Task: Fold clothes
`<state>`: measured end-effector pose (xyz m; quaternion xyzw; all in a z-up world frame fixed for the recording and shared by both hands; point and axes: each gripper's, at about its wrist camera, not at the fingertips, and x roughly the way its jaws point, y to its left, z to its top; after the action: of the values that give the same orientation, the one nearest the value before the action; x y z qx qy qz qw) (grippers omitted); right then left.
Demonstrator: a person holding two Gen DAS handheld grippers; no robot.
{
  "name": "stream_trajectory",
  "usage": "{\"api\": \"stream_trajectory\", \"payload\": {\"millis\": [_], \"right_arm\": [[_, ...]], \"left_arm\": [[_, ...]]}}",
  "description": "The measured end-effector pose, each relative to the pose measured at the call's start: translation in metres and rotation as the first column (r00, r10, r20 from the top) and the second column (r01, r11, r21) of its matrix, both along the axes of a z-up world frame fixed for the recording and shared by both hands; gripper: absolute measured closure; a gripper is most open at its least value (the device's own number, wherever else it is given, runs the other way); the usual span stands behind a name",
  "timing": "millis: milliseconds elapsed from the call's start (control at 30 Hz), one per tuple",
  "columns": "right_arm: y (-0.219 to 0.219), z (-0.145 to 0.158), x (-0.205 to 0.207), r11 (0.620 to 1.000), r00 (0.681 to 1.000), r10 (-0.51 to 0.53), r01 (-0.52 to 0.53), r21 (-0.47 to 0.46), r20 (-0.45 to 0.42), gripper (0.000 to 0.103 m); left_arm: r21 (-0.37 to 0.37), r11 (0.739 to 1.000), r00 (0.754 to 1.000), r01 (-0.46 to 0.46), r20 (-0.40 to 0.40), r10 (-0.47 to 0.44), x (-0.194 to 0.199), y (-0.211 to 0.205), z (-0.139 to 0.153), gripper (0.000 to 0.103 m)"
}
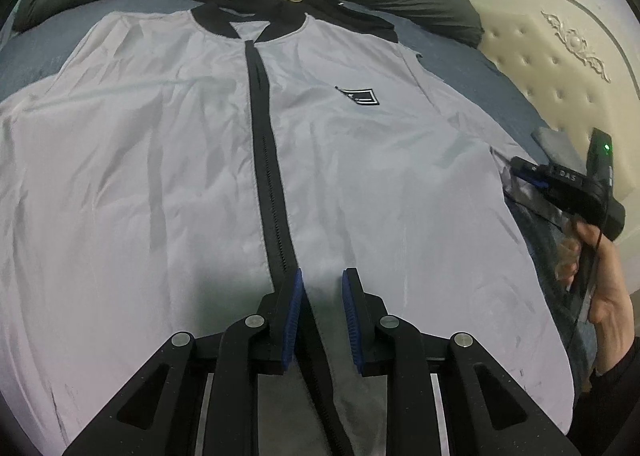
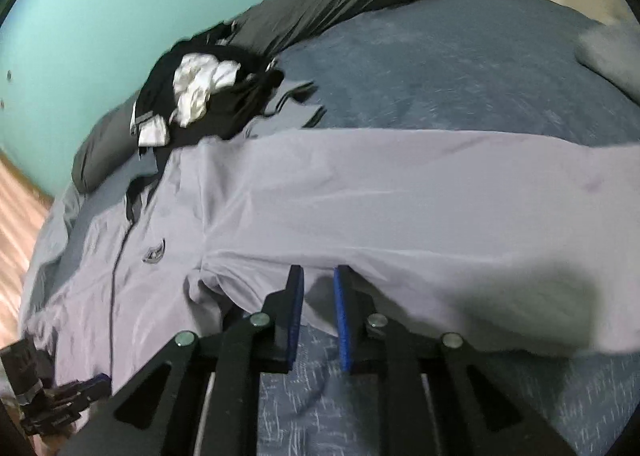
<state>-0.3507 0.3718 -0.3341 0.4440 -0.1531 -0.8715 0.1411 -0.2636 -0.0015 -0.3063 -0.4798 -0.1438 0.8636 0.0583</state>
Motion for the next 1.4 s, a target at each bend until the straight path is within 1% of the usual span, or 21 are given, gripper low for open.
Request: {"api": "stream_trajectory", "payload": {"millis": [33, 100, 167, 300, 367, 400, 433, 500, 533, 567, 633, 700, 800, 867, 933, 1000, 1100, 1200, 1300, 1367, 1400], "right_arm": [[-0.004, -0.001, -0.003, 1.000, 1.000, 0.016, -0.016, 0.005, 0.000, 0.090], [-0.007, -0.015, -0.011, 1.000, 0.998, 0.011, -0.013, 0.028, 0.062, 0.090], [-0.003, -0.030, -0.017, 1.000, 0.994, -0.001, 0.002, -0.015, 0.109, 0.090], [-0.004, -0.026, -0.016, 1.000, 0.989, 0.024, -0.026, 0.013, 0.146, 0.090], [-0.003, -0.025, -0.016, 1.000, 0.988, 0.018, -0.019, 0.004, 0.153, 0.090], [0.000, -0.019, -0.016, 1.000, 0.990, -0.002, 0.002, 0.000, 0.141, 0.090], [0.002, -0.010, -0.014, 1.000, 0.996, -0.017, 0.018, -0.010, 0.092, 0.090], [-0.002, 0.006, -0.015, 1.000, 1.000, -0.021, 0.020, 0.021, 0.023, 0.090], [-0.004, 0.011, -0.016, 1.000, 1.000, -0.007, 0.007, 0.019, -0.014, 0.090], [-0.008, 0.010, -0.020, 1.000, 1.000, 0.007, -0.006, 0.026, -0.013, 0.090], [-0.013, 0.000, -0.028, 0.999, 0.999, 0.020, -0.021, 0.043, 0.028, 0.090], [-0.014, -0.018, -0.032, 0.999, 0.995, 0.019, -0.023, 0.045, 0.095, 0.090], [-0.011, -0.028, -0.029, 0.999, 0.994, 0.029, -0.032, 0.029, 0.109, 0.091], [-0.010, -0.026, -0.029, 0.998, 0.991, 0.043, -0.048, 0.040, 0.127, 0.091], [-0.005, -0.028, -0.027, 0.999, 0.991, 0.036, -0.039, 0.021, 0.130, 0.092], [-0.003, -0.028, -0.029, 1.000, 0.992, 0.014, -0.017, 0.025, 0.126, 0.102], [0.006, -0.024, -0.030, 0.996, 0.994, -0.064, 0.058, 0.071, 0.093, 0.103], [0.016, -0.027, -0.027, 0.996, 0.991, -0.090, 0.087, 0.036, 0.097, 0.103], [0.016, -0.019, -0.022, 0.988, 0.987, -0.143, 0.139, 0.065, 0.067, 0.103], [0.023, -0.014, -0.019, 0.985, 0.984, -0.172, 0.170, 0.040, 0.045, 0.103], [0.028, -0.016, -0.019, 0.983, 0.982, -0.182, 0.181, 0.026, 0.051, 0.103]], "left_arm": [[0.002, 1.000, 1.000, -0.001, -0.001, 0.001, 0.001, -0.001, -0.001, 0.080], [0.012, 1.000, 1.000, -0.004, -0.001, 0.004, 0.002, -0.004, -0.002, 0.080], [0.025, 1.000, 1.000, -0.008, -0.001, 0.008, 0.003, -0.007, -0.003, 0.079], [0.041, 0.999, 1.000, -0.014, -0.007, 0.015, 0.004, -0.011, 0.001, 0.079], [0.041, 0.999, 1.000, -0.012, -0.014, 0.012, 0.004, -0.012, 0.004, 0.079], [0.043, 0.999, 1.000, -0.011, -0.019, 0.012, 0.004, -0.012, 0.006, 0.079], [0.045, 0.999, 1.000, -0.011, -0.021, 0.012, 0.005, -0.012, 0.007, 0.079], [0.048, 0.999, 1.000, -0.011, -0.026, 0.013, 0.006, -0.013, 0.008, 0.074], [0.049, 0.999, 1.000, -0.012, -0.028, 0.013, 0.006, -0.014, 0.009, 0.072], [0.048, 0.999, 0.999, -0.013, -0.028, 0.014, 0.007, -0.015, 0.009, 0.070], [0.046, 0.999, 0.999, -0.016, -0.029, 0.017, 0.008, -0.016, 0.010, 0.069], [0.047, 0.999, 0.999, -0.019, -0.029, 0.020, 0.009, -0.018, 0.011, 0.069], [0.051, 0.998, 0.999, -0.022, -0.032, 0.023, 0.009, -0.019, 0.012, 0.069], [0.056, 0.998, 0.999, -0.022, -0.032, 0.024, 0.008, -0.019, 0.012, 0.069], [0.055, 0.998, 0.999, -0.020, -0.029, 0.022, 0.008, -0.018, 0.012, 0.069], [0.052, 0.998, 0.999, -0.019, -0.028, 0.020, 0.009, -0.017, 0.012, 0.069], [0.045, 0.999, 0.999, -0.019, -0.034, 0.021, 0.010, -0.017, 0.015, 0.069], [0.044, 0.999, 0.999, -0.022, -0.036, 0.024, 0.009, -0.019, 0.015, 0.069], [0.048, 0.999, 0.999, -0.024, -0.036, 0.026, 0.009, -0.021, 0.014, 0.069], [0.048, 0.999, 0.999, -0.023, -0.037, 0.025, 0.009, -0.021, 0.015, 0.069], [0.048, 0.999, 0.999, -0.022, -0.037, 0.024, 0.009, -0.020, 0.015, 0.069]]}}
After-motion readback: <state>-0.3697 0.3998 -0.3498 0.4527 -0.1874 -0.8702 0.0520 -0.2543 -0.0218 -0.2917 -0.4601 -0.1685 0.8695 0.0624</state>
